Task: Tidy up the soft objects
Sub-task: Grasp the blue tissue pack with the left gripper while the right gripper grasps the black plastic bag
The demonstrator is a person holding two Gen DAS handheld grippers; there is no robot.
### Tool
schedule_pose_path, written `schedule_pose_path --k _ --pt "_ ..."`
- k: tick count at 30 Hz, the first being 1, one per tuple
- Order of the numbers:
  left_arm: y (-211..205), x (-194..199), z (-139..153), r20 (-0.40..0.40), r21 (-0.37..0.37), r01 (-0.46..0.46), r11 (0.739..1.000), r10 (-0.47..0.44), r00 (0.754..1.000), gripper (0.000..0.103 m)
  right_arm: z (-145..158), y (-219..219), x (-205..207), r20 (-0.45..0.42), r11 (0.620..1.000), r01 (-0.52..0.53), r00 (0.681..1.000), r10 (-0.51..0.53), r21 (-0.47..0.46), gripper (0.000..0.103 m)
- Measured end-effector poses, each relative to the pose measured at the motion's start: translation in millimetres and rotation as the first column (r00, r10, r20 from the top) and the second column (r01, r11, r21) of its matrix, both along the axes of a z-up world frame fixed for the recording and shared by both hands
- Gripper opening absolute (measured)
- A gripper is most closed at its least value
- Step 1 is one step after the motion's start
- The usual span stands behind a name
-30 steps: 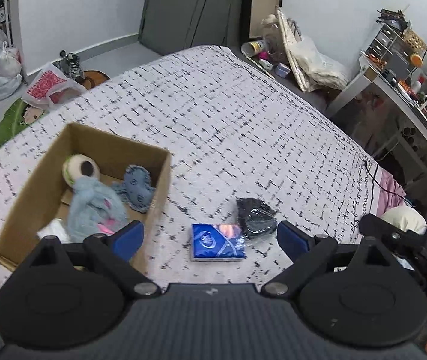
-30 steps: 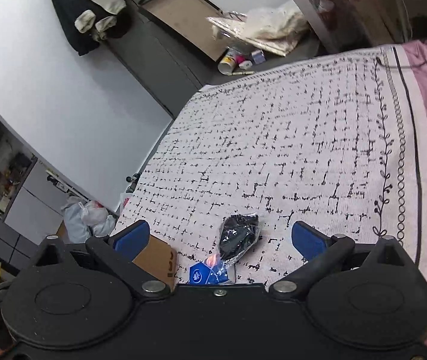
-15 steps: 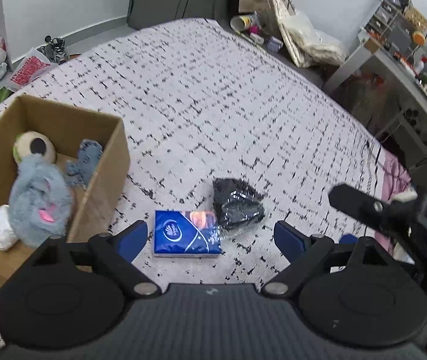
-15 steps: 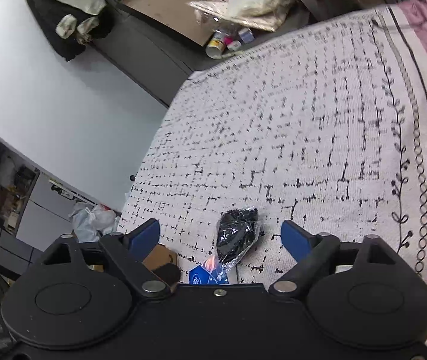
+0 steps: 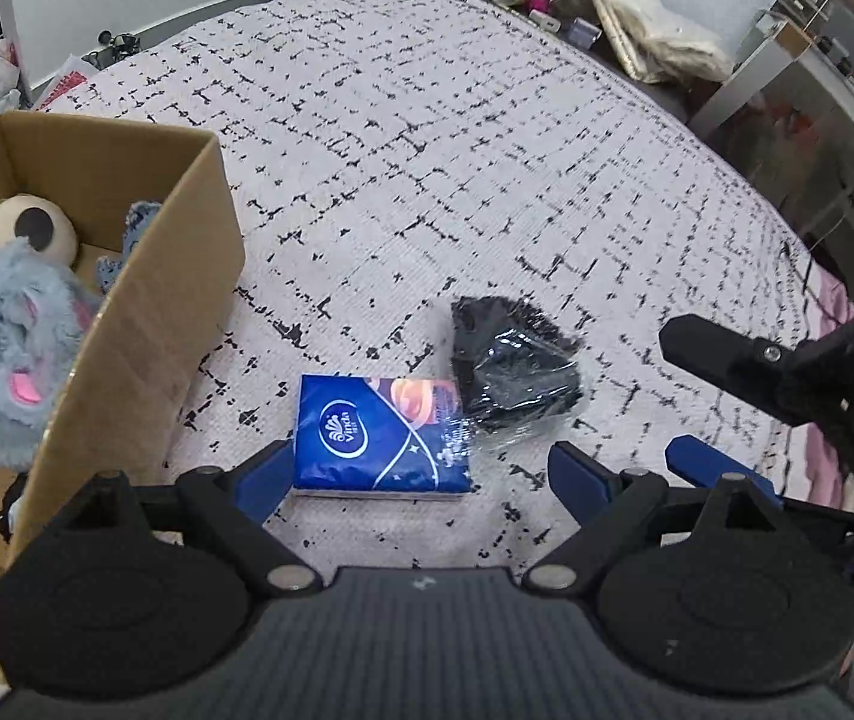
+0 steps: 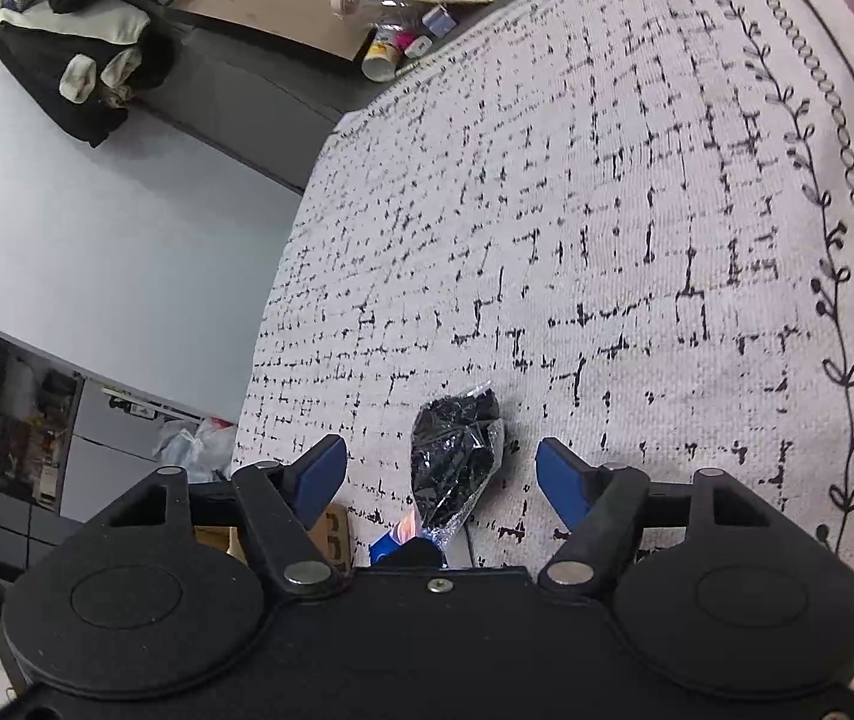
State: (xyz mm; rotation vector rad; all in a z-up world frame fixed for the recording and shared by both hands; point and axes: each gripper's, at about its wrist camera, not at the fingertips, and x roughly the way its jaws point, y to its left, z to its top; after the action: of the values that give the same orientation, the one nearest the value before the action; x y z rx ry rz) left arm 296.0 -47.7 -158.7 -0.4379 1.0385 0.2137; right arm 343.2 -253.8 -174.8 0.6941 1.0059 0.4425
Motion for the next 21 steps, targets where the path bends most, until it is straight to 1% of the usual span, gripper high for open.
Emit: schedule_pose_path --k 3,8,12,15,18,21 --pt "0 3 -7 -0.018 0.026 -0.002 1.0 0.002 1.0 0.091 -8 5 3 -0.018 1.0 -0.004 1.0 0.004 0.007 0.067" --pt "4 6 -22 -0.056 0.017 -0.017 1.0 0.018 0.998 0.092 -17 13 8 -0.032 1.0 -0.018 0.999 0.018 0.019 0.061" --pt "8 10 -30 -0.07 -0.008 -0.028 1.0 0.028 0.997 0.092 -25 20 11 -0.038 0.999 -0.03 0.999 0.031 0.028 0.055" --pt "5 13 -32 -0.073 0.009 -0.018 1.0 0.019 0.997 0.092 -31 25 13 -0.046 0.999 -0.024 0.999 0.025 0.029 0.055" --pt "7 16 -34 -0.075 -0.001 -0.025 1.0 0.025 0.997 0.091 -38 27 15 -0.053 1.0 -0.008 0.999 0.009 0.021 0.055" --pt "8 17 -34 -0.076 -0.01 -0.028 1.0 0.027 0.997 0.091 -45 28 17 -0.059 0.999 0.01 0.998 -0.007 0.04 0.054"
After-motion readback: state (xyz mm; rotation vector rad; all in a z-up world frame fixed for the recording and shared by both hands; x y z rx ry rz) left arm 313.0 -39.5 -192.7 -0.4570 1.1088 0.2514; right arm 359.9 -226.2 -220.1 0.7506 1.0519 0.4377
